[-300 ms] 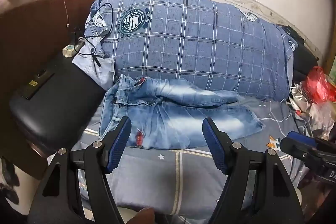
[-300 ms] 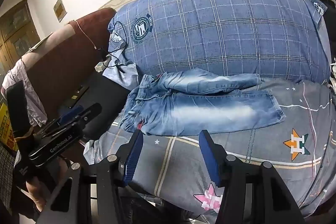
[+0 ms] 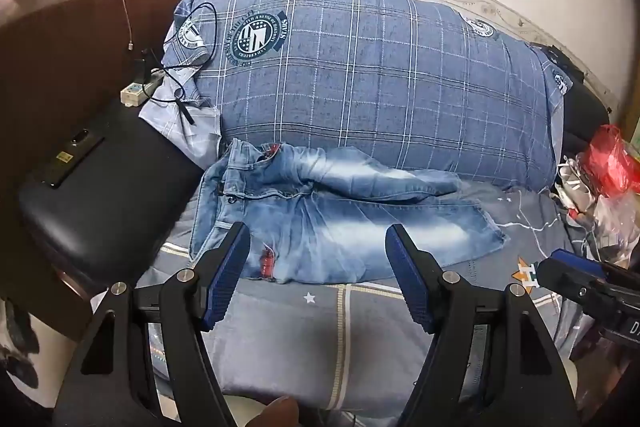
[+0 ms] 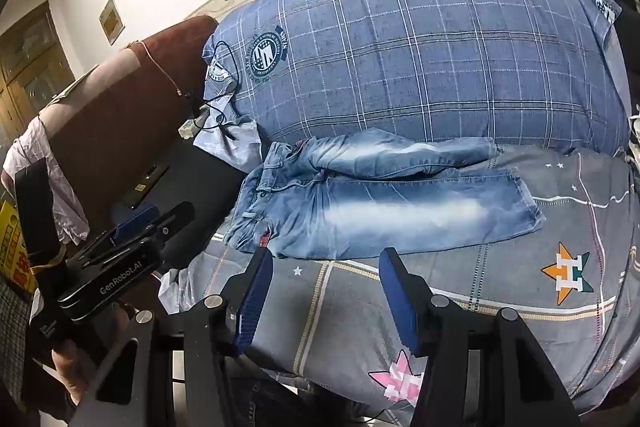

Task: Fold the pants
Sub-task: 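Approach the light-blue jeans with both grippers open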

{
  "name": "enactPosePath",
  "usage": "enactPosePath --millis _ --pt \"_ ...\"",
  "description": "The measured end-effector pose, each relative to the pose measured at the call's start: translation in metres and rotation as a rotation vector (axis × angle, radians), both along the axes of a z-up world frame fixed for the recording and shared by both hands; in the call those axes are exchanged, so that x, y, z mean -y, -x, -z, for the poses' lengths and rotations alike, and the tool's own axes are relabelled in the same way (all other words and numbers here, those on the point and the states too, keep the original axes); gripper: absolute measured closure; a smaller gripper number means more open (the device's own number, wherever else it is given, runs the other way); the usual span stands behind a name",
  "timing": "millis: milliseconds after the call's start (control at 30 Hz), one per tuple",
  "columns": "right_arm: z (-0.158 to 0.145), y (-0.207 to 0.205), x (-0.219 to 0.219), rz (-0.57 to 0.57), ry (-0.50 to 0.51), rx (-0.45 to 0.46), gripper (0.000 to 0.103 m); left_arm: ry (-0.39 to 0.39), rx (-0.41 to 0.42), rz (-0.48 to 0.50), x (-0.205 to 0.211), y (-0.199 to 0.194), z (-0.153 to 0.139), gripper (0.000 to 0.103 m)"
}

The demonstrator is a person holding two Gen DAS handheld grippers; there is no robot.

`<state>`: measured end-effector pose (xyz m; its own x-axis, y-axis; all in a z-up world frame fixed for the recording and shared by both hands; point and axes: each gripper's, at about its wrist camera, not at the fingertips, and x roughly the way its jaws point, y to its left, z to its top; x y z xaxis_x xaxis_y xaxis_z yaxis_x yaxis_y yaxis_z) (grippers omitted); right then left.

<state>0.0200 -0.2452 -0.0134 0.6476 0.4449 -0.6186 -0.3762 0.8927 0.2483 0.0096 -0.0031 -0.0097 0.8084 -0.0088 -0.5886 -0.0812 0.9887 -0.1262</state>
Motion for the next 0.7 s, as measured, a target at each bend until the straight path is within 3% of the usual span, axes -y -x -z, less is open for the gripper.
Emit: enactPosePath --millis 367,500,700 --pt "-0.002 -0.022 0.006 0.029 -0.033 0.009 0.05 -0.053 0.036 -0.011 0.007 -0.014 0.003 0.032" --pt "0.0 -0.045 0.008 0.035 -0.038 0.025 0.05 -0.033 0.038 -0.037 0.004 -0.032 0.008 0.032" --pt "-0.016 -0.065 0.01 0.032 -0.087 0.135 0.05 -0.026 0.082 -0.082 0.002 -0.058 0.017 0.032"
